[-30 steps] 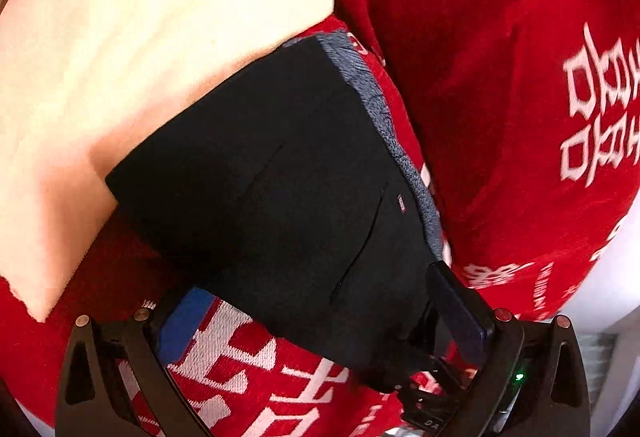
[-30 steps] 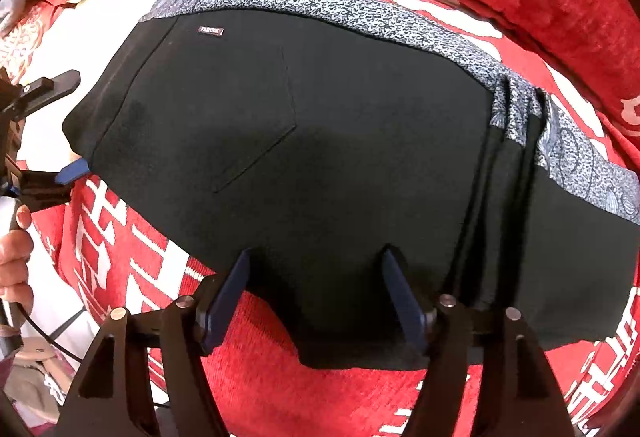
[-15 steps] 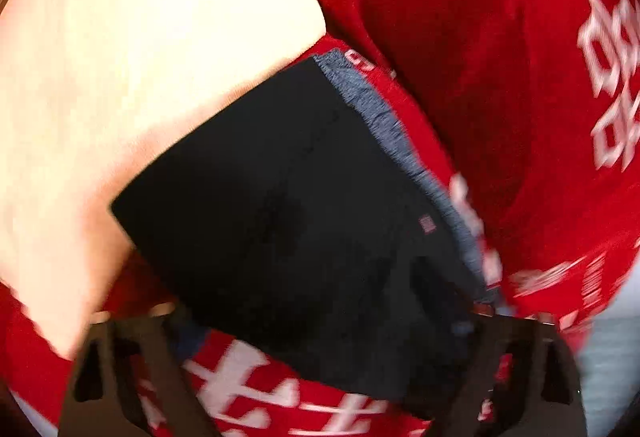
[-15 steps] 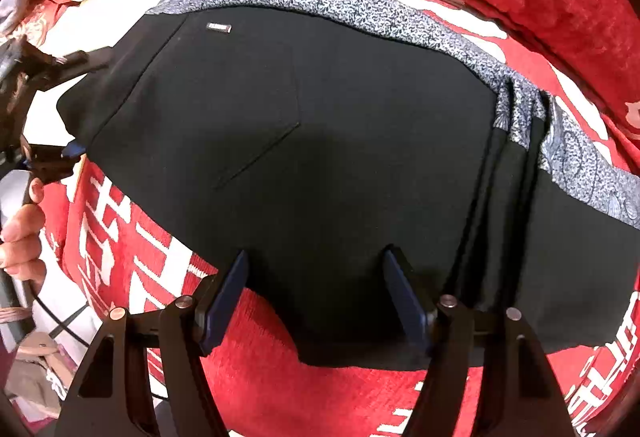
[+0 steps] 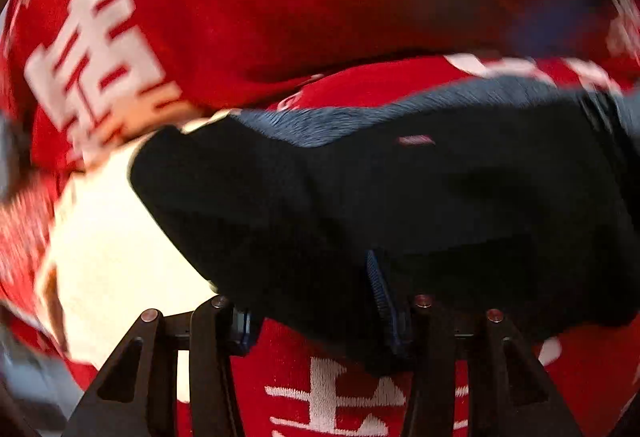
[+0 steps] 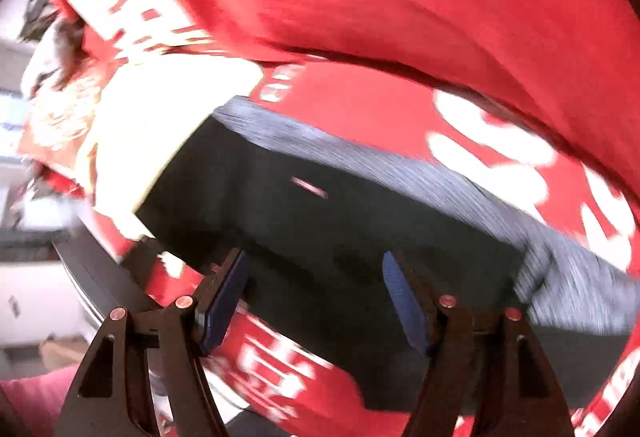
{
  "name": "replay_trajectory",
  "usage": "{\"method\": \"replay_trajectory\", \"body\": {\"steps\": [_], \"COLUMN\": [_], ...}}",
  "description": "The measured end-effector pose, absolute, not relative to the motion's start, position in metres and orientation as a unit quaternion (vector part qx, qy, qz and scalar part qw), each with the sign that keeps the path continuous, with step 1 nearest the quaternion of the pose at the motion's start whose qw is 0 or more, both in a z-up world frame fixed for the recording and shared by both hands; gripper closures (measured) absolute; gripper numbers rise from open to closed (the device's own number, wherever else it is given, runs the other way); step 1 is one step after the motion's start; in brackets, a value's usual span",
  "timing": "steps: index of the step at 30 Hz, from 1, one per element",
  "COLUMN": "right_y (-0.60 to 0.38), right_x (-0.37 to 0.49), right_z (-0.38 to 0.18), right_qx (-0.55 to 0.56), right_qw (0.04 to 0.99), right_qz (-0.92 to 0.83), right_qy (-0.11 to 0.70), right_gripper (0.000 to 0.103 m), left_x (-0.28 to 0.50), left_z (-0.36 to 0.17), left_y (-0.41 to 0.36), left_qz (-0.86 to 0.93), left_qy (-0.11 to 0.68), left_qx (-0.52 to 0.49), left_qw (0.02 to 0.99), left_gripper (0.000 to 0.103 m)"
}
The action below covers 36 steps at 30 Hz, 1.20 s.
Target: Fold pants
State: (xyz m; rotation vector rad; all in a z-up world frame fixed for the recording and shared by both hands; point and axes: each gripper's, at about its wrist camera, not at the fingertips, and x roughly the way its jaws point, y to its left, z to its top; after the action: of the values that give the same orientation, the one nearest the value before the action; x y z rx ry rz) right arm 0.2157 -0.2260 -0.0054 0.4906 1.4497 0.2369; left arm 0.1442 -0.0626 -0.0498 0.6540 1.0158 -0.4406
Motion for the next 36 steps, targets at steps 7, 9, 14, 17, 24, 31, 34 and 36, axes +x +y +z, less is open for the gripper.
{"method": "replay_trajectory", "body": {"steps": [7, 9, 14, 17, 24, 31, 34, 36], "right_y": [-0.148, -0.130, -0.091, -0.086, -0.102, -0.173, -0.210, -0.240], "right_x": [0.280, 0.292, 0.304, 0.301, 0.288, 0.258, 0.230, 0.209], "right_z": [-0.012, -0.022, -0.059, -0.070, -0.043, 0.003, 0.030, 0.044], "right_qx": [0.189, 0.177, 0.133, 0.121, 0.117, 0.243, 0.285, 0.317], "right_qw": [0.671, 0.654, 0.590, 0.577, 0.634, 0.668, 0.691, 0.703], "right_qz": [0.189, 0.196, 0.203, 0.201, 0.208, 0.222, 0.227, 0.222], "right_qy": [0.692, 0.709, 0.770, 0.783, 0.735, 0.667, 0.624, 0.596], "right_gripper": [0.029, 0.029, 0.029, 0.038, 0.087, 0.087, 0.087, 0.087], "left_x": [0.144, 0.139, 0.140, 0.140, 0.135, 0.119, 0.107, 0.092], "left_z": [-0.050, -0.047, -0.046, -0.045, -0.022, 0.038, 0.063, 0.082], "left_y": [-0.064, -0.061, -0.062, -0.063, -0.071, -0.098, -0.129, -0.149], "left_qz": [-0.214, -0.215, -0.211, -0.212, -0.227, -0.253, -0.274, -0.290], "left_qy": [0.463, 0.458, 0.459, 0.461, 0.453, 0.419, 0.397, 0.381], "left_qx": [0.327, 0.333, 0.332, 0.330, 0.319, 0.299, 0.293, 0.290], "left_qw": [0.796, 0.796, 0.797, 0.796, 0.801, 0.819, 0.826, 0.828], "left_gripper": [0.055, 0.055, 0.055, 0.055, 0.055, 0.055, 0.055, 0.055]}}
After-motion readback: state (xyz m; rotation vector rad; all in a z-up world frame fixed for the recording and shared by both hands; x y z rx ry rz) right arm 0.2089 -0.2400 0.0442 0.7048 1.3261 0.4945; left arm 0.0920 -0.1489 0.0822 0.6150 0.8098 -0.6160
